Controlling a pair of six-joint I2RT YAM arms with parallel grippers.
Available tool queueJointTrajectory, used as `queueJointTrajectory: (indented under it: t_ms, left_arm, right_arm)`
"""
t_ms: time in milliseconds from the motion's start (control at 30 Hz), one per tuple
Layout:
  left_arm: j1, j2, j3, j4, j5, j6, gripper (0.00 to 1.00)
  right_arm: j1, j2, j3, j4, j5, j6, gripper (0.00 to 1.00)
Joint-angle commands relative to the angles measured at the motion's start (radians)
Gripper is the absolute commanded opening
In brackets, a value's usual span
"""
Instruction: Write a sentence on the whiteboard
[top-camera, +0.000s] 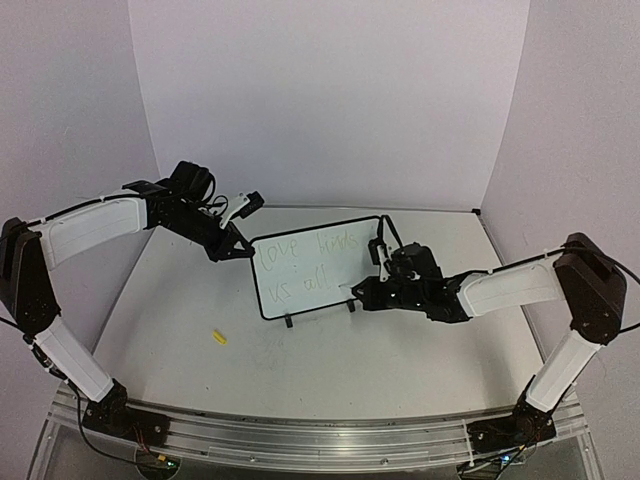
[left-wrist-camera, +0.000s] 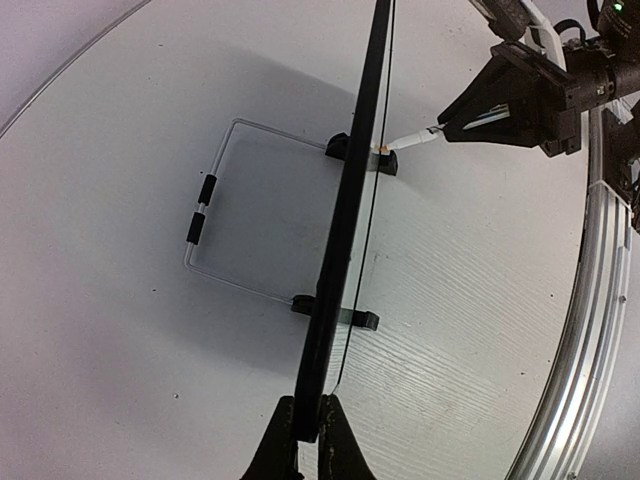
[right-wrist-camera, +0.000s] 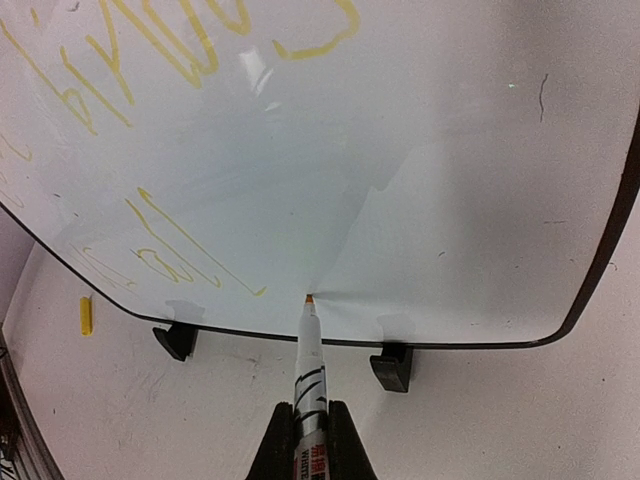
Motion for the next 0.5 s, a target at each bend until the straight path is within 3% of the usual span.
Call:
queueJointTrajectory:
  t_ms: [0,233,467]
  left_arm:
    - [0.006,-0.017,-0.010,0.017,-0.109,0.043,0.00]
    - [0.006,-0.019,-0.011,0.017,-0.110,0.043,0.00]
    - [0.006,-0.029,-0.003,0.016,-0.115,0.019,0.03]
  right_arm:
    - [-0.006,0.007,0.033,0.030,0.034,-0.006,0.00]
    - [-0.006,-0.074,0.003,0.029,0.005,-0.012,0.00]
    - [-0.005,-0.290,-0.066,-0.030,0.038,-0.046,0.00]
